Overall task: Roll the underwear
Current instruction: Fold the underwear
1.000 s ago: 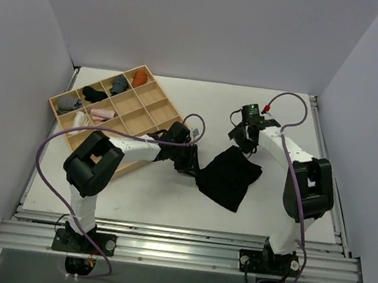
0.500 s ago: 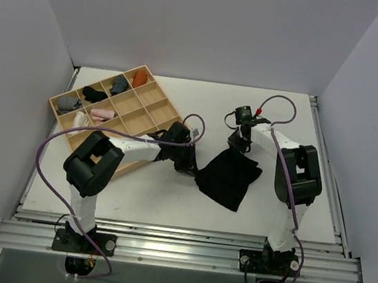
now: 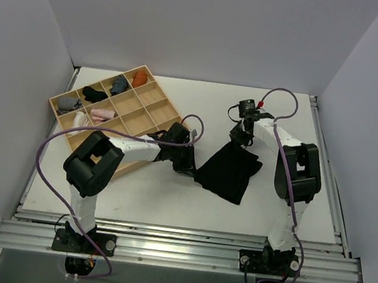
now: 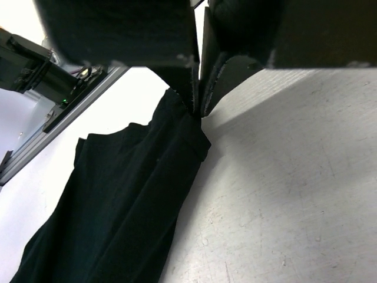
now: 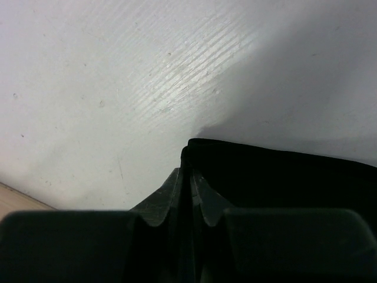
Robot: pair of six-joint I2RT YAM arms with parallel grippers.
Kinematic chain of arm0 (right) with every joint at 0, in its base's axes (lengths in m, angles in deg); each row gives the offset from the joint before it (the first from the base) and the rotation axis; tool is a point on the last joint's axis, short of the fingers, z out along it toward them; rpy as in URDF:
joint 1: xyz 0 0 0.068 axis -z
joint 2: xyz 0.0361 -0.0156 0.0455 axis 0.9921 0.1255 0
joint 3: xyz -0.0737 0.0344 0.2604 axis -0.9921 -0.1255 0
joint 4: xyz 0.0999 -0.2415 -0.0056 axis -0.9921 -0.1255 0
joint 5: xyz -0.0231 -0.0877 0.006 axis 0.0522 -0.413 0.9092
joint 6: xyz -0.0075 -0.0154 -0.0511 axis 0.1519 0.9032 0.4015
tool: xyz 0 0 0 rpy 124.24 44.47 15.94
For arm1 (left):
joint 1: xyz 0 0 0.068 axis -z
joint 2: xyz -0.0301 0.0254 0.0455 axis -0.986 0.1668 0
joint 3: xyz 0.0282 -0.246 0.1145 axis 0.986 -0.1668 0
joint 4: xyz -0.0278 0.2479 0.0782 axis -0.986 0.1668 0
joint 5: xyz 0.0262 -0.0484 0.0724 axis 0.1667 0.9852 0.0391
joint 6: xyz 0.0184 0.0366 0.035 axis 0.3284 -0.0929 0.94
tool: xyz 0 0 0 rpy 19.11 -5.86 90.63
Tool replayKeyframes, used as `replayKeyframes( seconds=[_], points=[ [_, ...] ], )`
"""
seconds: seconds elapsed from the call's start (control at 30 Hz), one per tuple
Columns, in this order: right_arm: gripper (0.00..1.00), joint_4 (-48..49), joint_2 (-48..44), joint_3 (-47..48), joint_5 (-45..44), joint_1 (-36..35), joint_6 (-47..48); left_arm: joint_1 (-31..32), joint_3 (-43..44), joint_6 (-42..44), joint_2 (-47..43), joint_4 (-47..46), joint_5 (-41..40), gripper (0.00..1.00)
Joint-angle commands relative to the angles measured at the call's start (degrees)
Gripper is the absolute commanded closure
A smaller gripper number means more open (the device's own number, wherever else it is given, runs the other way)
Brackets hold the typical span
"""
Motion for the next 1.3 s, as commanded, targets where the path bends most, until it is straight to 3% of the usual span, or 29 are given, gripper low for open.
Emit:
replayKeyframes(
  seconds=[0.0, 0.03, 0.13, 0.23, 0.4, 0.63, 0.9, 1.27],
  points=[
    [0.91, 0.18, 0.16, 1.43, 2.84, 0.06, 3.33, 0.20, 1.46, 0.66, -2.31, 2.08, -0.90, 0.83],
    [0.82, 0.18, 0.07, 1.78, 3.21, -0.12, 3.96, 0.20, 1.81, 0.75, -2.48, 2.17, -0.82, 0.80],
    [0.71, -1.66, -2.82, 2.75, 3.30, 0.05, 6.85, 0.20, 4.97, 1.80, -3.62, 5.15, -1.60, 0.69],
    [0.66, -3.51, -6.07, 1.71, 3.56, 1.11, 8.44, 0.20, 8.57, 3.82, -5.64, 9.55, -4.84, 0.63],
    [0.66, -5.89, -13.98, -3.74, 6.64, 6.47, 9.85, 1.43, 14.11, 7.42, -7.93, 16.22, -10.12, 0.59],
    [0.66, -3.43, -19.97, -13.85, 12.09, 12.09, 10.90, 10.38, 22.98, 7.95, -2.84, 19.05, -14.43, 0.59],
    [0.66, 0.44, -18.13, -17.81, 17.80, 15.70, 14.33, 18.82, 33.79, 7.25, 8.67, 20.02, -16.02, 0.59],
    [0.67, 2.99, -13.29, -19.66, 18.68, 17.55, 15.65, 20.68, 37.41, 5.32, 16.85, 18.96, -16.19, 0.58]
  ],
)
